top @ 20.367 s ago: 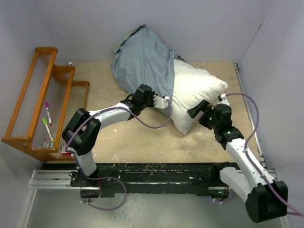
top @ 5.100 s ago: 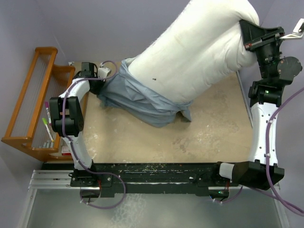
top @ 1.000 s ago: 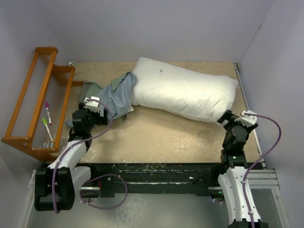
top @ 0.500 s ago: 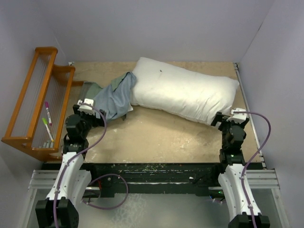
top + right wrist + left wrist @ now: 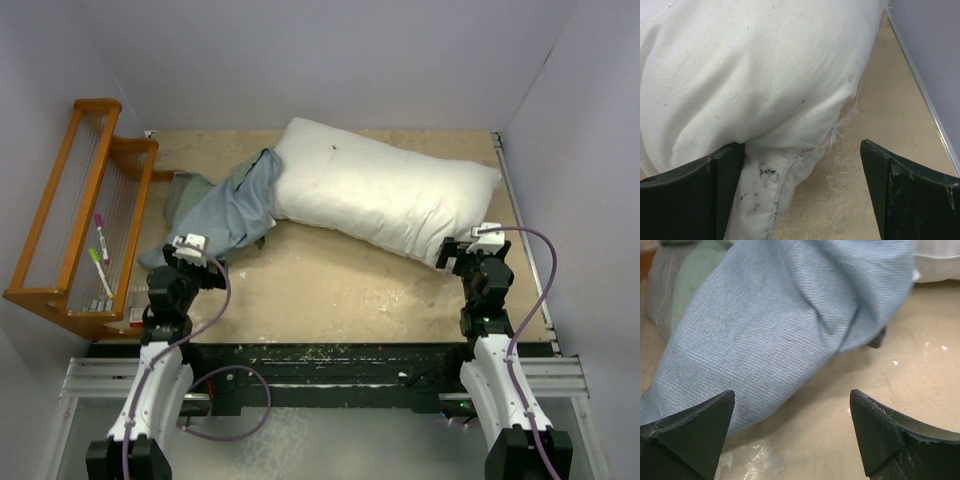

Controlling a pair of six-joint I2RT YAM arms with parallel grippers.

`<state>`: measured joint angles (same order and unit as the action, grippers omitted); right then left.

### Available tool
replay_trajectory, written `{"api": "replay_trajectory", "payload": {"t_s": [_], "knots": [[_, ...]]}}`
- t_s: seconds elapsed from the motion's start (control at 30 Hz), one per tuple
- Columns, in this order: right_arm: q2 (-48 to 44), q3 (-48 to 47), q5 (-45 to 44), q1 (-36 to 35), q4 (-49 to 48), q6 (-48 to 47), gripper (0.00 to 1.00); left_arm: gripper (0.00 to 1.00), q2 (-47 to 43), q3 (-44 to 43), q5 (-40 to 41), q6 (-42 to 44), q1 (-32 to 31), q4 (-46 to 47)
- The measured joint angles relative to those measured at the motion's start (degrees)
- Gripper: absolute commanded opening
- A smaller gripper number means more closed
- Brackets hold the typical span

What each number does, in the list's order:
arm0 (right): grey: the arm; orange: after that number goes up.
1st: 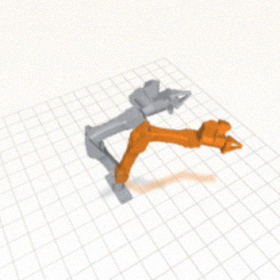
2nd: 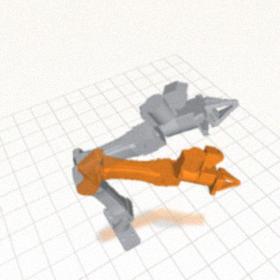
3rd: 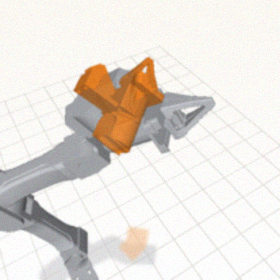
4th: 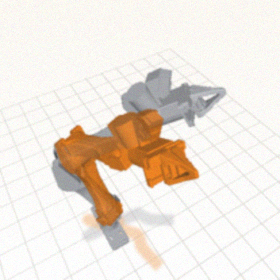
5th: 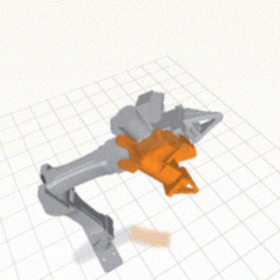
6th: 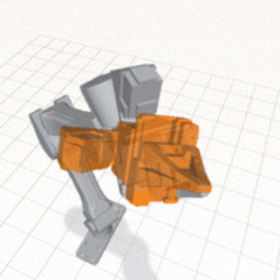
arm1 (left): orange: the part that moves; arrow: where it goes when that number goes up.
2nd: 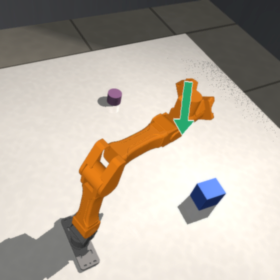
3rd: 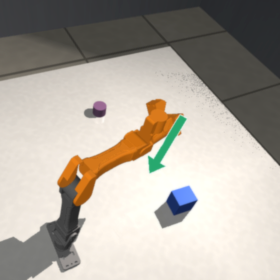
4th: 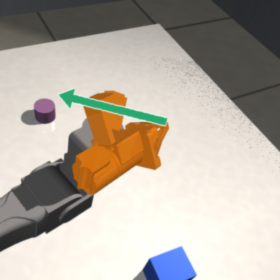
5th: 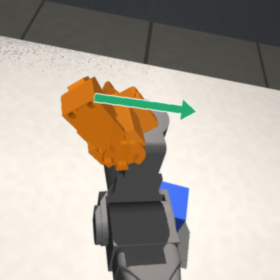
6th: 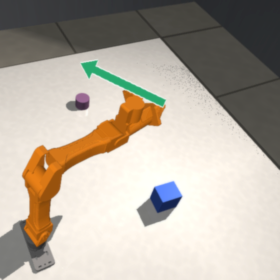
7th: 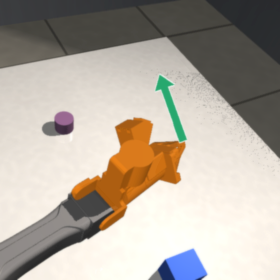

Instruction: Remove the pillowcase from the pillow

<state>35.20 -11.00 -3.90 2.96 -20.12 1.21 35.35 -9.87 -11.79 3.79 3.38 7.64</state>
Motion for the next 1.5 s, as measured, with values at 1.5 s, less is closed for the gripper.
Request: {"api": "replay_trajectory", "payload": {"t_s": [1.5], "knots": [[-18.1, 9.77, -7.19, -8.55, 0.11, 1.14, 1.0, 0.99, -8.09, 7.26, 5.64, -1.68, -0.17, 3.37]]}}
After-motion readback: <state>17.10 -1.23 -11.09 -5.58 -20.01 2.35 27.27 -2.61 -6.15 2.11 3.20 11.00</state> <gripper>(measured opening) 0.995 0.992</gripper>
